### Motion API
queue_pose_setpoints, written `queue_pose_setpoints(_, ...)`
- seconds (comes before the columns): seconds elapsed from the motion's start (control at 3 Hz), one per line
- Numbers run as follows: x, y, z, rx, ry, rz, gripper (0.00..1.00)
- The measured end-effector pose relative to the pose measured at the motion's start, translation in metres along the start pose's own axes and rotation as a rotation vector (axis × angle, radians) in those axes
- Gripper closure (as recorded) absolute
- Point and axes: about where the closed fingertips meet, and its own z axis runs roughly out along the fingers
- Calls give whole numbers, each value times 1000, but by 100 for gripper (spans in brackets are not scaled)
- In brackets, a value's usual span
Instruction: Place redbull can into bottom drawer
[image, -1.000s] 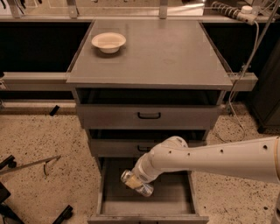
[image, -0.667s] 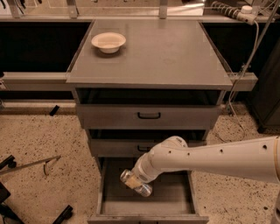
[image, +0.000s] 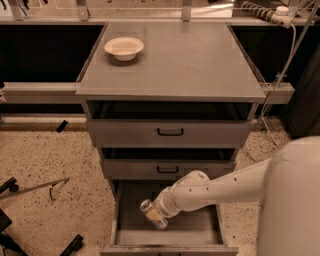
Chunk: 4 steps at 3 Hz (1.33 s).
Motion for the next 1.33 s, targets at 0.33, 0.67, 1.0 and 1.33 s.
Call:
queue_pose_setpoints(0.33,13,-43,72,34,-38,46,100)
queue_pose_setpoints(0.67,31,-110,127,117,-95,84,100)
queue_pose_setpoints(1.0,102,-114,203,166,-78,86,100)
queue_pose_setpoints(1.33,102,-114,203,166,-78,86,100)
